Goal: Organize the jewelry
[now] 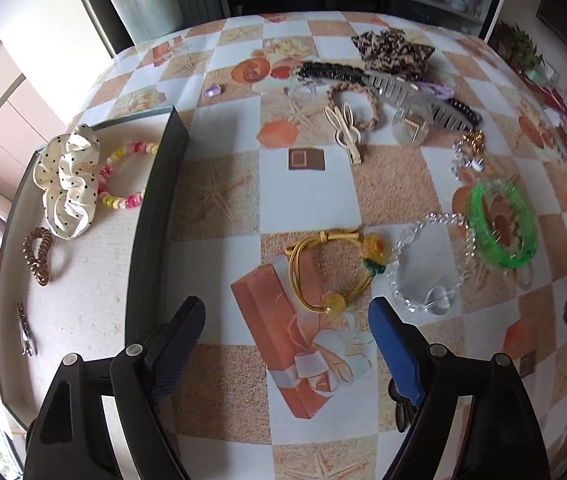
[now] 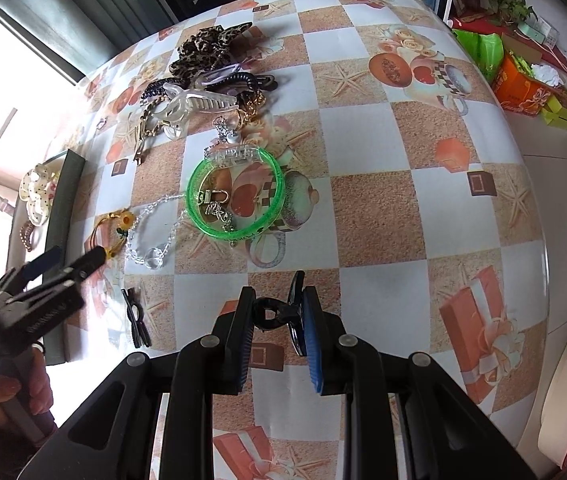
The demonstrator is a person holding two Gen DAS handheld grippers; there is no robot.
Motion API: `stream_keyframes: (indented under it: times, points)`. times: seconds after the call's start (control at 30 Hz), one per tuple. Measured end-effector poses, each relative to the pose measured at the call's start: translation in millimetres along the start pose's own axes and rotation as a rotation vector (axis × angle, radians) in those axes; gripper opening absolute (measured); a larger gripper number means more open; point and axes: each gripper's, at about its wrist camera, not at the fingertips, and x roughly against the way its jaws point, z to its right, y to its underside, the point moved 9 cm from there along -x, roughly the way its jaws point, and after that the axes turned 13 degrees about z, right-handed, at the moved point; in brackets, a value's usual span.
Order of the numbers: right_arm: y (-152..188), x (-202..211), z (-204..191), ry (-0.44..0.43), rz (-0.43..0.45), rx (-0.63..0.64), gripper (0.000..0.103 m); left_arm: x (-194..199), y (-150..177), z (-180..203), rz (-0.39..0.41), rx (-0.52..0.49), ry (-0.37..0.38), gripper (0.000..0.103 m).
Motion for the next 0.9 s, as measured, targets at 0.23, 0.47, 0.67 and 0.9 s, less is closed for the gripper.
stream_keyframes:
  times: [0.23, 0.47, 0.67, 0.9]
  points:
    - [1, 1, 2, 0.001, -0.003, -0.005, 0.025, -17, -2, 11, -0.007, -0.032, 0.049, 0.086]
    - [3, 2, 3, 0.002, -0.004, -0.008, 0.025, -21, -13, 18, 0.013, -0.023, 0.101, 0.066]
    - [4, 3, 3, 0.003, -0.002, -0.012, 0.025, -16, -17, 24, 0.013, -0.04, 0.125, 0.013]
    - [4, 5, 3, 0.0, 0.007, -0.017, 0.025, -3, -16, 19, 0.021, 0.04, 0.162, 0.013]
